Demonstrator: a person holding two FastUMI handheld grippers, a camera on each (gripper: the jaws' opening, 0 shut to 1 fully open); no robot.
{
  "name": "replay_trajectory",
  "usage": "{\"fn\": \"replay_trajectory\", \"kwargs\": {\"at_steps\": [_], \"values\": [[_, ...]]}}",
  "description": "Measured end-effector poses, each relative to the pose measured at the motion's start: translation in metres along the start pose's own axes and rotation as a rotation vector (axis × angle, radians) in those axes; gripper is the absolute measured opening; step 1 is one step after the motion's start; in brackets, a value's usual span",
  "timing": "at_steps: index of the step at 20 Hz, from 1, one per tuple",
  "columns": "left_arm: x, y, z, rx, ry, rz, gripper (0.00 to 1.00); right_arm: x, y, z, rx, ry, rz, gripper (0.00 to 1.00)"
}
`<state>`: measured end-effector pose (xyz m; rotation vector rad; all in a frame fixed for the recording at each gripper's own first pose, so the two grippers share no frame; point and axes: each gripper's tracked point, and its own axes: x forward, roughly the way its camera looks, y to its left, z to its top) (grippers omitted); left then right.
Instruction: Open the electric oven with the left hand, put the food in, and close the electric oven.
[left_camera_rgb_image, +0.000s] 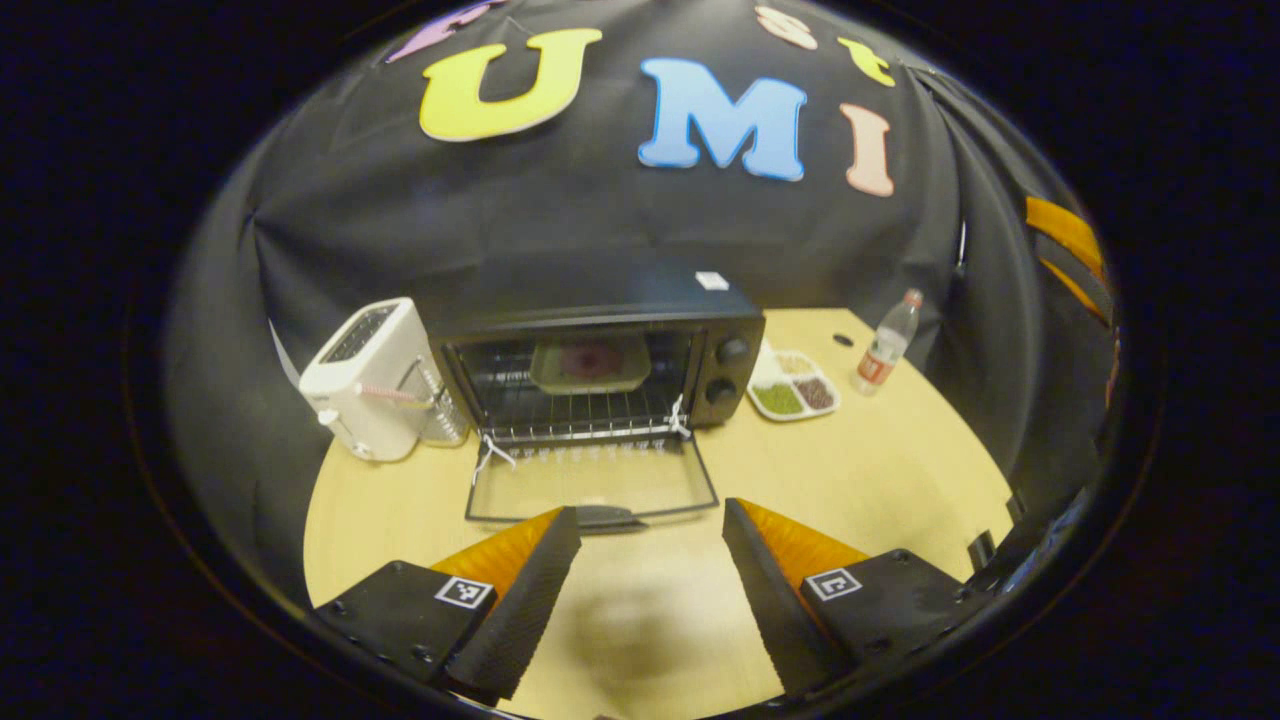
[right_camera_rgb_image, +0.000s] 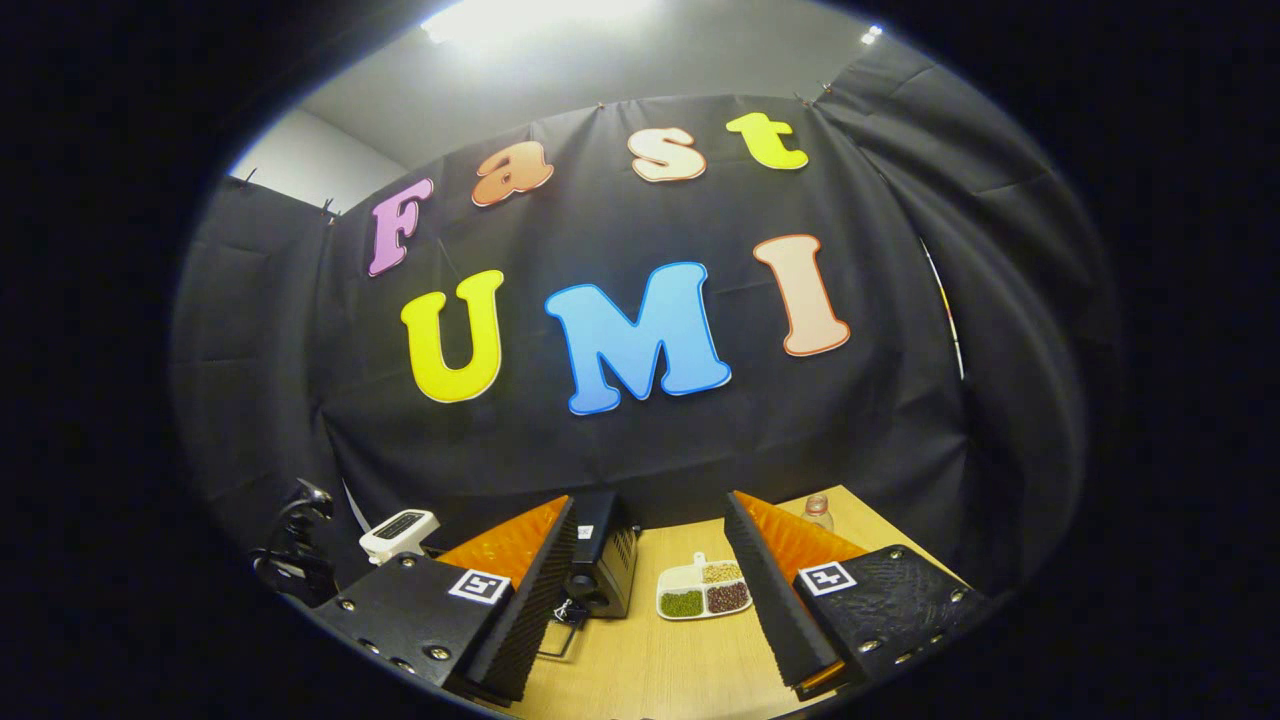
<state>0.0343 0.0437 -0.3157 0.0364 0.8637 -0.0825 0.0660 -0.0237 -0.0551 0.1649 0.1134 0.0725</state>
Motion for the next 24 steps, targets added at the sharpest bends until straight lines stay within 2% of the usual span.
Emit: {"fn": "replay_trajectory", "kwargs": {"at_steps": [1, 3, 5, 10, 18, 20, 21, 24], "values": [[0.011, 0.003, -0.012, 0.010, 0.054, 0.006, 1.00, 0.000, -0.004, -0.003, 0.004, 0.009, -0.007, 0.90], [0.030, 0.009, -0.037, 0.025, 0.173, 0.007, 0.92, 0.002, -0.012, -0.011, 0.007, 0.025, -0.023, 0.90], [0.050, 0.012, -0.056, 0.038, 0.257, 0.007, 1.00, 0.002, -0.021, -0.018, 0.009, 0.042, -0.038, 0.89], [0.091, 0.020, -0.087, 0.047, 0.393, 0.029, 0.98, 0.006, -0.036, -0.029, 0.030, 0.076, -0.077, 0.89], [0.132, 0.037, -0.092, -0.046, 0.462, 0.053, 1.00, 0.012, -0.051, -0.033, 0.023, 0.090, -0.126, 0.89], [0.138, 0.040, -0.094, -0.085, 0.470, 0.065, 0.98, 0.013, -0.052, -0.034, 0.030, 0.094, -0.138, 0.89], [0.141, 0.041, -0.095, -0.088, 0.479, 0.064, 1.00, 0.014, -0.052, -0.036, 0.035, 0.098, -0.143, 0.89], [0.143, 0.041, -0.097, -0.098, 0.495, 0.053, 0.98, 0.015, -0.050, -0.040, 0.046, 0.109, -0.153, 0.89]]}}
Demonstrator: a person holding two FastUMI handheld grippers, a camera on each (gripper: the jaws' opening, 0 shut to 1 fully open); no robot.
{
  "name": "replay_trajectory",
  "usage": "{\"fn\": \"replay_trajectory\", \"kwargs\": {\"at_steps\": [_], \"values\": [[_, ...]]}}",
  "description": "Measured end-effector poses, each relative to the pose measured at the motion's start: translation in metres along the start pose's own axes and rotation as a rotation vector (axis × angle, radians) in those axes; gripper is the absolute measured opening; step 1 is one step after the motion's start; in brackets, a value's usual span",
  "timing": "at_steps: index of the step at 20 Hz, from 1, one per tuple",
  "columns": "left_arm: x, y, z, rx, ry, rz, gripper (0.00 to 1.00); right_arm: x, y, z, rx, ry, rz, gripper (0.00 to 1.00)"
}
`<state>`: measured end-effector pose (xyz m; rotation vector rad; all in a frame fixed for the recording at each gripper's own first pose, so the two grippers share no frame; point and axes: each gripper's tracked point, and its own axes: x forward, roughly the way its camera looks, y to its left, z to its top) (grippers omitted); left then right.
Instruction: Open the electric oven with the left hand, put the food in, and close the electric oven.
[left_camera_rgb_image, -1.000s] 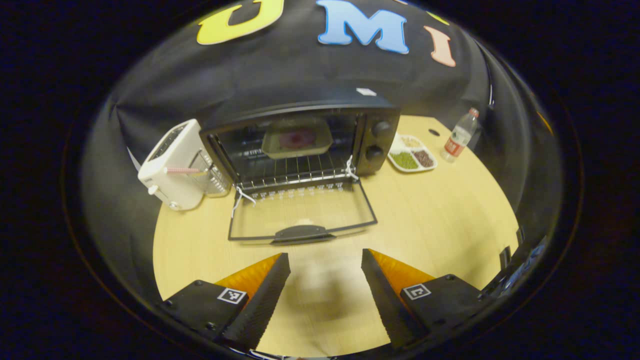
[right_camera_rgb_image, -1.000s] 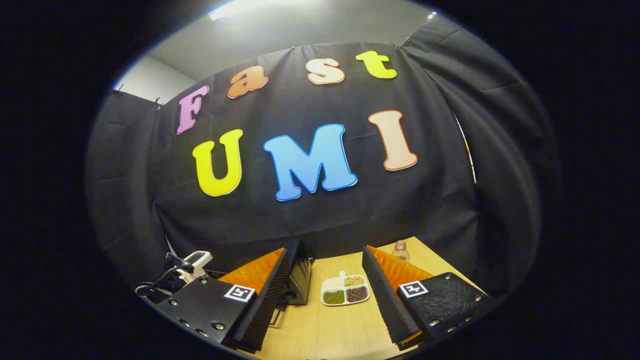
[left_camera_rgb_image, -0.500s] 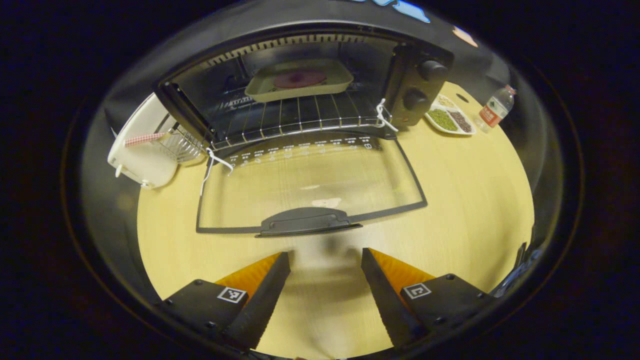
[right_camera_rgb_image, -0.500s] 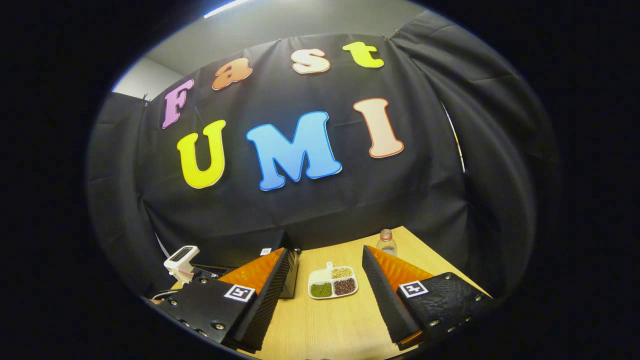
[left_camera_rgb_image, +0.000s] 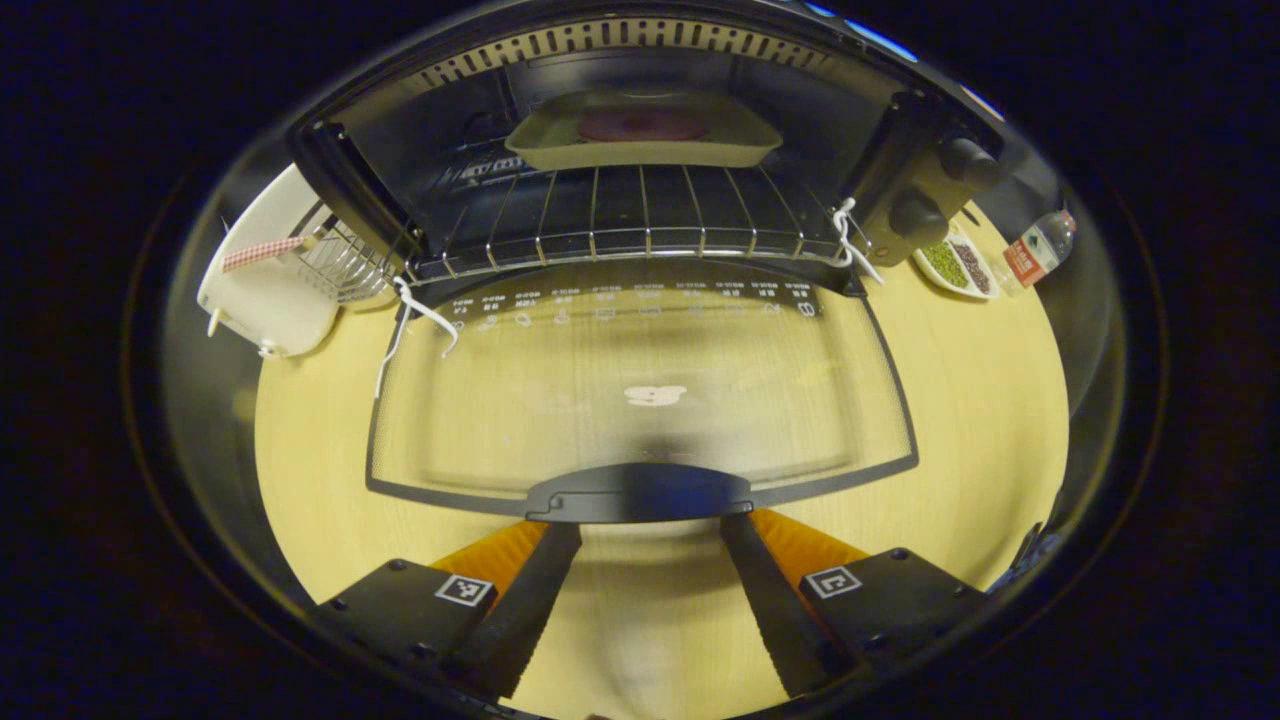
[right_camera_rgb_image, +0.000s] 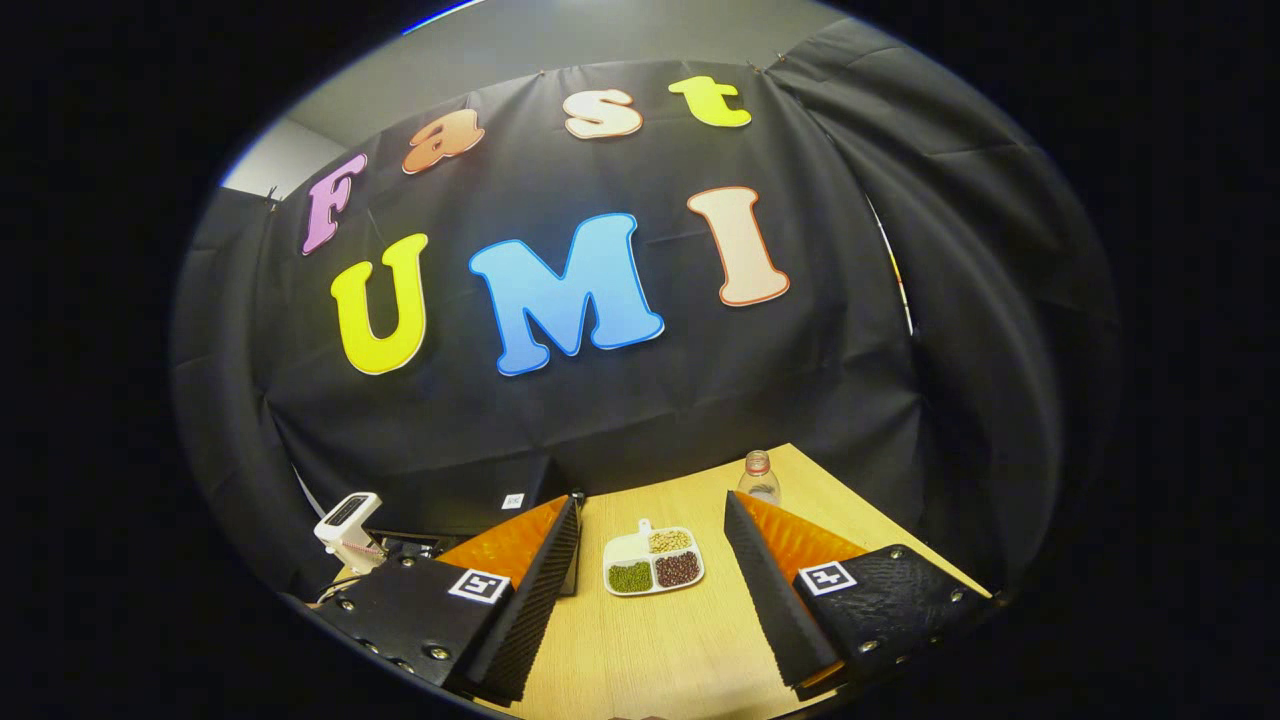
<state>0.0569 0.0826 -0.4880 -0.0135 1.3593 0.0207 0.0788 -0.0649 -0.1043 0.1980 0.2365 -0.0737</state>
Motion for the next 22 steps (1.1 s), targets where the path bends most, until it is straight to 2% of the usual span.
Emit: {"fn": "replay_trajectory", "kwargs": {"at_steps": [7, 8, 14, 16, 19, 22], "values": [[-0.021, -0.001, 0.005, 0.014, -0.070, -0.006, 1.00, -0.006, 0.024, 0.003, -0.030, -0.015, 0.029, 0.89], [-0.026, -0.002, 0.007, 0.013, -0.086, -0.008, 0.97, -0.008, 0.027, 0.003, -0.030, -0.018, 0.034, 0.89], [-0.045, -0.003, 0.013, 0.008, -0.162, -0.016, 0.97, -0.018, 0.042, 0.004, -0.037, -0.021, 0.061, 0.89], [-0.050, -0.003, 0.017, 0.009, -0.186, -0.018, 1.00, -0.021, 0.045, 0.007, -0.051, -0.030, 0.067, 0.89], [-0.059, -0.002, 0.025, -0.002, -0.235, 0.002, 0.97, -0.024, 0.047, 0.009, -0.075, -0.039, 0.068, 0.89], [-0.066, 0.001, 0.037, 0.001, -0.281, 0.029, 1.00, -0.026, 0.050, 0.014, -0.106, -0.058, 0.071, 0.90]]}}
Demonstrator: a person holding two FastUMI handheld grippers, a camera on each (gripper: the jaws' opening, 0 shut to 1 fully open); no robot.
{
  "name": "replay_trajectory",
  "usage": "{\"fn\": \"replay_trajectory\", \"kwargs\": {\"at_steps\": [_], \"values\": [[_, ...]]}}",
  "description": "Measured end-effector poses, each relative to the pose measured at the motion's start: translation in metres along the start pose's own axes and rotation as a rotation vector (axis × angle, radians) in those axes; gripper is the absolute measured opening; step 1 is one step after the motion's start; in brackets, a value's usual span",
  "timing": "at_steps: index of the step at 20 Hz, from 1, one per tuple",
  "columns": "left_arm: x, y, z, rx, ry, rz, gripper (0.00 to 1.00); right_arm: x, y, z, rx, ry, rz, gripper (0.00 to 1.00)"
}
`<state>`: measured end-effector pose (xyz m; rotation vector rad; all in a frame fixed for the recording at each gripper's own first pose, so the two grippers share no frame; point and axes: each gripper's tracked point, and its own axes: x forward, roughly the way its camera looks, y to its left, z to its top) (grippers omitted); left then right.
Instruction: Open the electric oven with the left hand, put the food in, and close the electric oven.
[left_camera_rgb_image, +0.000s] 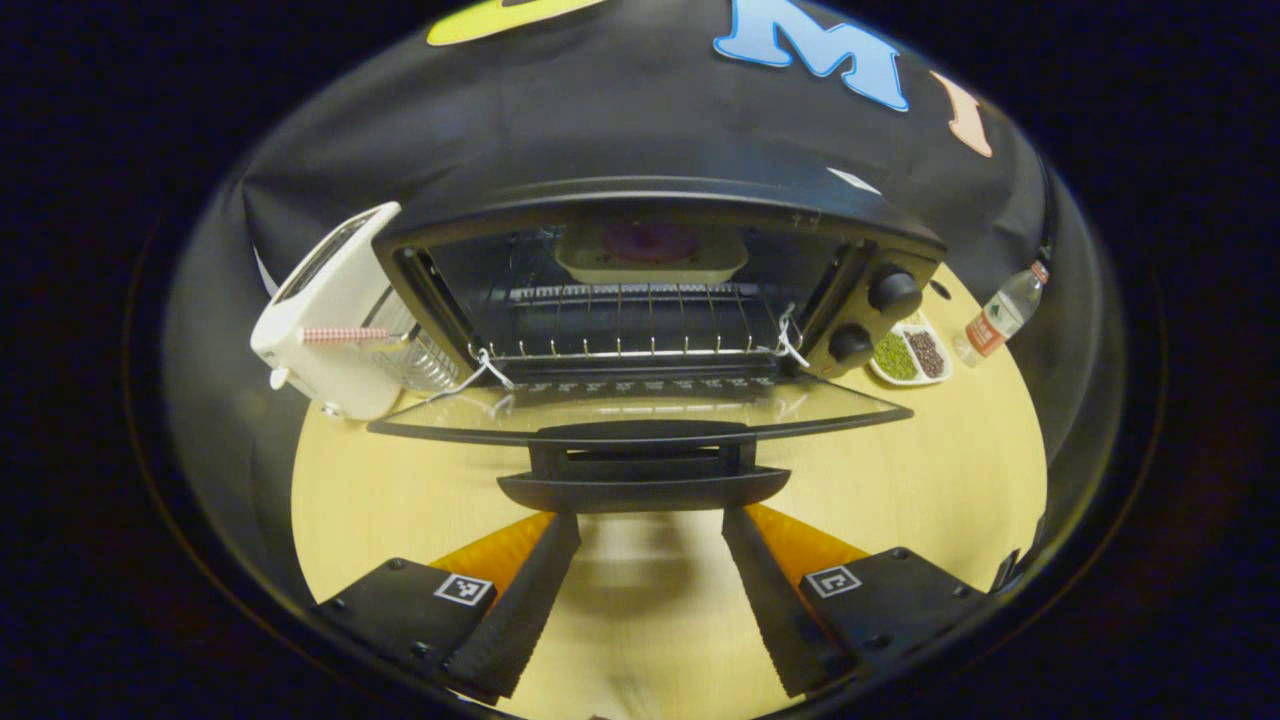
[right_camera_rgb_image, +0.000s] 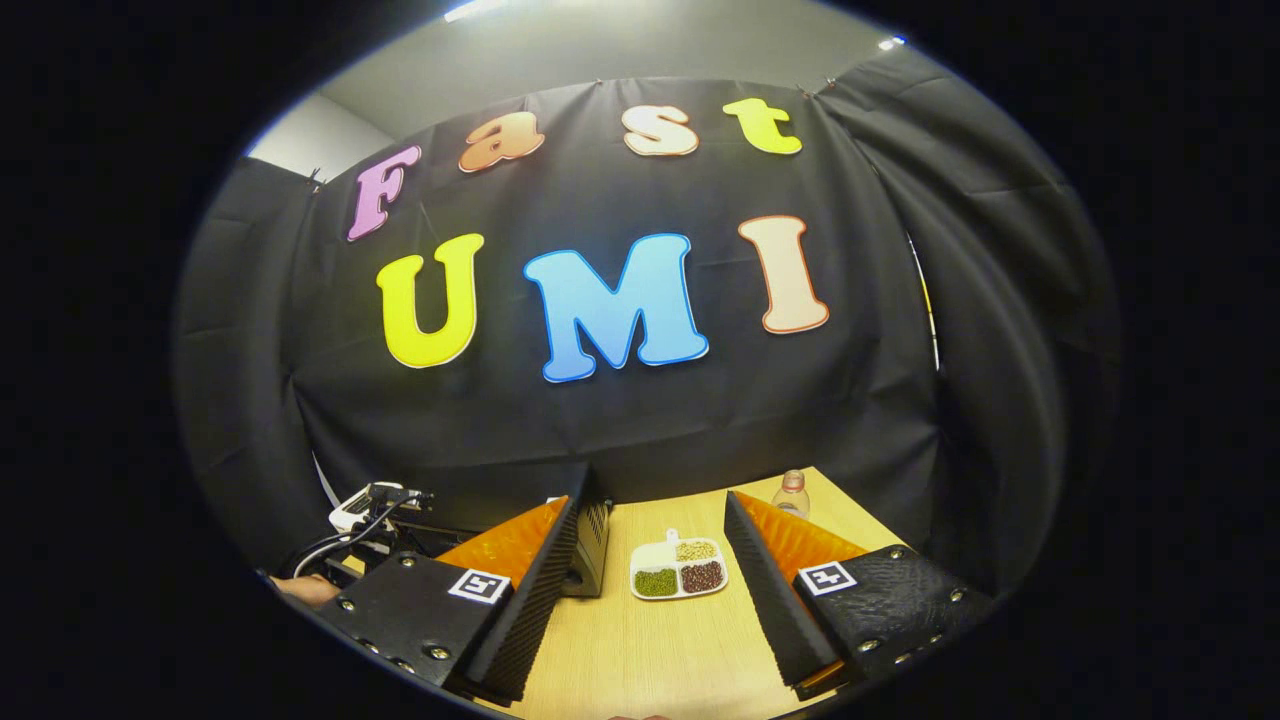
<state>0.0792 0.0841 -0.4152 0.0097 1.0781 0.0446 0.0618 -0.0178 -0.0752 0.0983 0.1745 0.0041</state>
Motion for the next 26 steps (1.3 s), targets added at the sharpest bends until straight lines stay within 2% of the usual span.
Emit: {"fn": "replay_trajectory", "kwargs": {"at_steps": [6, 7, 9, 10, 12, 13, 16, 17, 18, 19, 23, 26], "values": [[-0.006, 0.003, 0.031, -0.007, -0.087, 0.028, 1.00, 0.001, -0.005, -0.006, -0.004, 0.019, 0.011, 0.89], [-0.008, 0.000, 0.038, -0.015, -0.107, 0.023, 0.98, 0.002, -0.007, -0.007, -0.004, 0.024, 0.011, 0.89], [-0.016, -0.010, 0.052, -0.024, -0.177, 0.014, 1.00, 0.005, -0.013, -0.006, -0.016, 0.023, 0.012, 0.89], [-0.026, -0.014, 0.061, -0.019, -0.222, 0.005, 0.98, 0.006, -0.013, -0.004, -0.020, 0.021, 0.015, 0.89], [-0.061, -0.025, 0.082, -0.010, -0.327, -0.009, 1.00, 0.010, -0.014, -0.001, -0.022, 0.016, 0.031, 0.89], [-0.082, -0.031, 0.093, -0.014, -0.393, -0.009, 0.98, 0.012, -0.014, 0.003, -0.025, 0.010, 0.041, 0.89], [-0.161, -0.050, 0.129, -0.027, -0.633, -0.012, 1.00, 0.019, -0.009, 0.027, -0.040, -0.034, 0.076, 0.89], [-0.192, -0.057, 0.139, -0.027, -0.712, -0.010, 0.92, 0.019, -0.006, 0.036, -0.040, -0.051, 0.089, 0.89], [-0.222, -0.065, 0.147, -0.033, -0.783, -0.007, 1.00, 0.019, -0.002, 0.047, -0.036, -0.065, 0.102, 0.89], [-0.250, -0.070, 0.150, -0.038, -0.846, -0.003, 1.00, 0.018, 0.002, 0.056, -0.032, -0.079, 0.118, 0.89], [-0.345, -0.094, 0.155, -0.030, -1.002, 0.037, 1.00, 0.005, 0.012, 0.084, -0.031, -0.135, 0.155, 0.89], [-0.384, -0.107, 0.160, 0.011, -1.085, 0.052, 1.00, -0.004, 0.017, 0.090, -0.039, -0.160, 0.164, 0.89]]}}
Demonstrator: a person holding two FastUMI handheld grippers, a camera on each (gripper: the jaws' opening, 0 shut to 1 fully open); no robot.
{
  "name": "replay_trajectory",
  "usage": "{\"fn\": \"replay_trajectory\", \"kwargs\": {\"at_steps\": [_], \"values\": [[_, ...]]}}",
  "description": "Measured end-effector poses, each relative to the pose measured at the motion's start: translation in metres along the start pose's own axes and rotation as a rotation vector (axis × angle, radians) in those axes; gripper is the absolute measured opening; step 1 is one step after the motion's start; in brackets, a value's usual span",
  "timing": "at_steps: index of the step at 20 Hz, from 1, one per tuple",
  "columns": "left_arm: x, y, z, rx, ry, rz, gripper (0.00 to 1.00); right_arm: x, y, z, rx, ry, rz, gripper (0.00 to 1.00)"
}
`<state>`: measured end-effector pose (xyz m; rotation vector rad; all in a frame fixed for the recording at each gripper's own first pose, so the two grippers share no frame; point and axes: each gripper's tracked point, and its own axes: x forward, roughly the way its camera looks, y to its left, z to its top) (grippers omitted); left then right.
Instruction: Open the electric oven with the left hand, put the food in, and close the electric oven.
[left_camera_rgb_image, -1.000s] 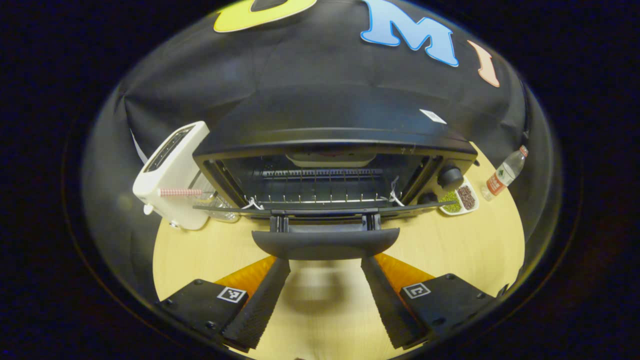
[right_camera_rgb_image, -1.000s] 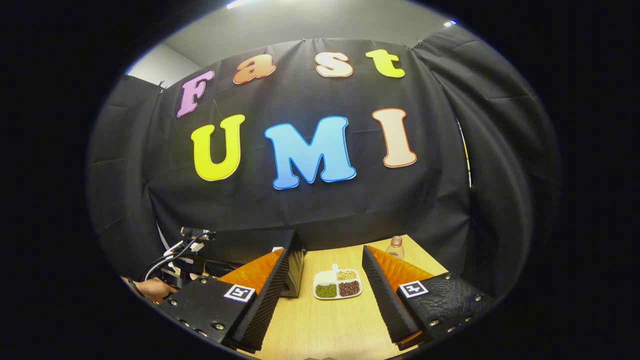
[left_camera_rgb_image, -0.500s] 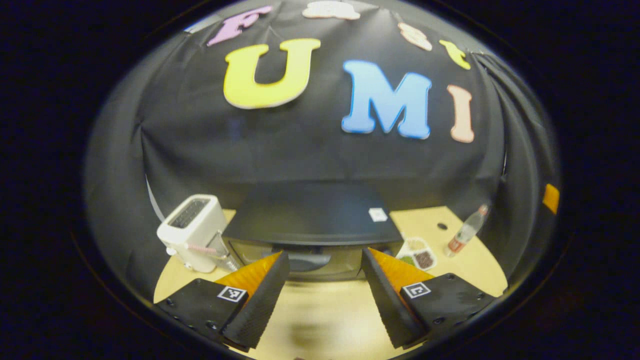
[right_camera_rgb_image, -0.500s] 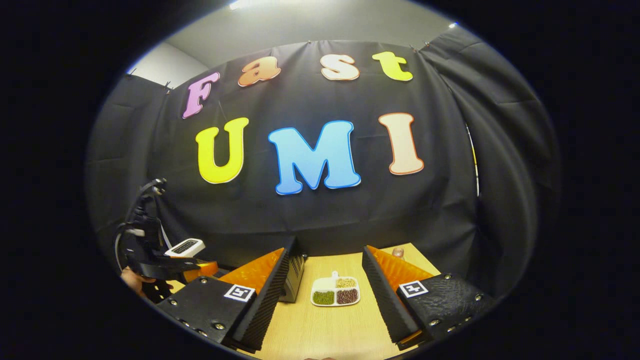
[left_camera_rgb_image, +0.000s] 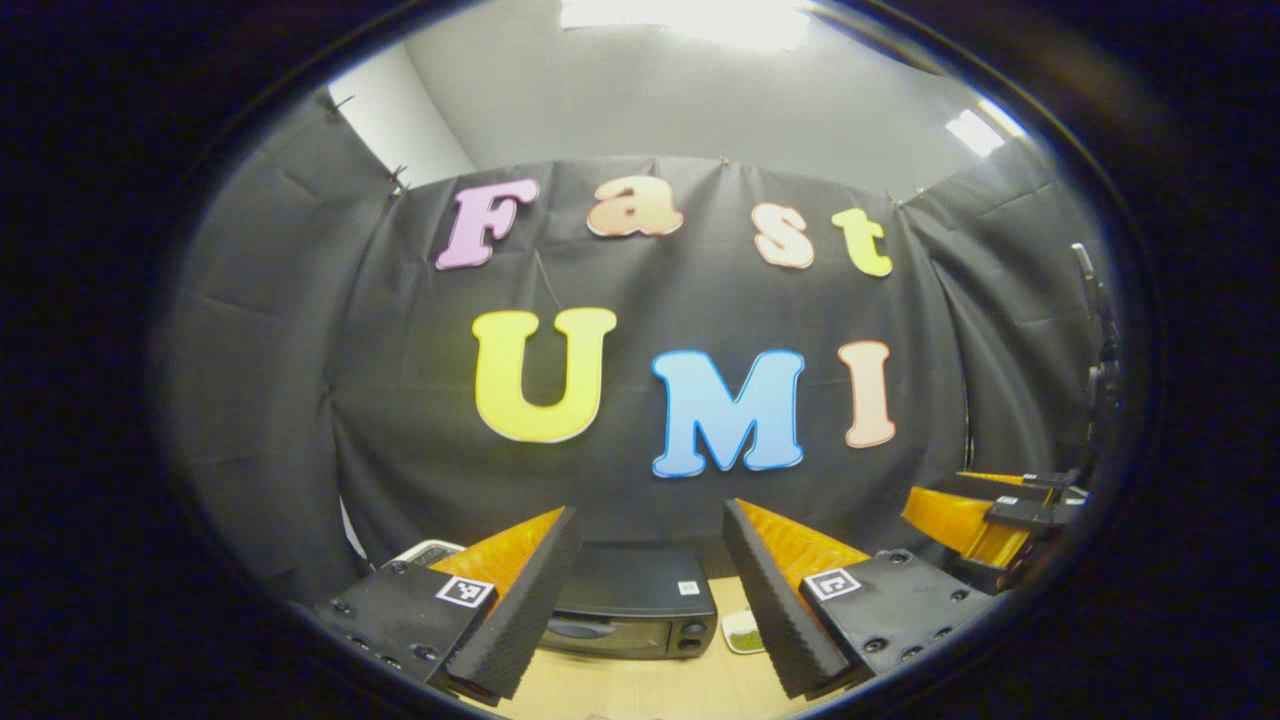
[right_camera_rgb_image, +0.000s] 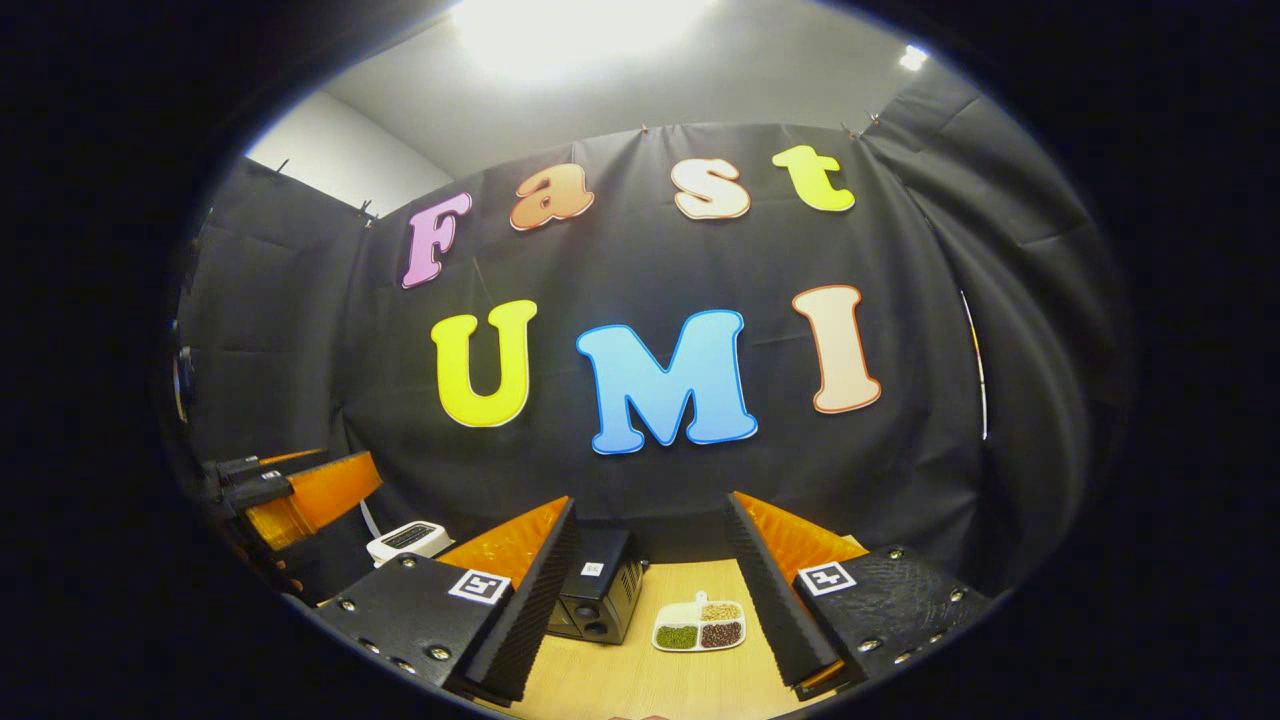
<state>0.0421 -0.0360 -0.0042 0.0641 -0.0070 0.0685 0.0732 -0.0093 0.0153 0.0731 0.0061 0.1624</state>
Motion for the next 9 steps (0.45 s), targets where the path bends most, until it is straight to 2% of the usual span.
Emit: {"fn": "replay_trajectory", "kwargs": {"at_steps": [3, 4, 9], "values": [[-0.010, -0.008, 0.009, 0.013, -0.016, -0.037, 0.91, -0.006, 0.002, 0.004, 0.003, -0.002, -0.028, 0.89], [-0.011, -0.007, 0.008, 0.015, -0.013, -0.050, 1.00, -0.009, 0.003, 0.007, 0.003, -0.005, -0.046, 0.89], [-0.014, 0.012, -0.004, -0.025, 0.016, -0.073, 1.00, -0.024, 0.016, 0.012, -0.005, -0.007, -0.097, 0.89]]}}
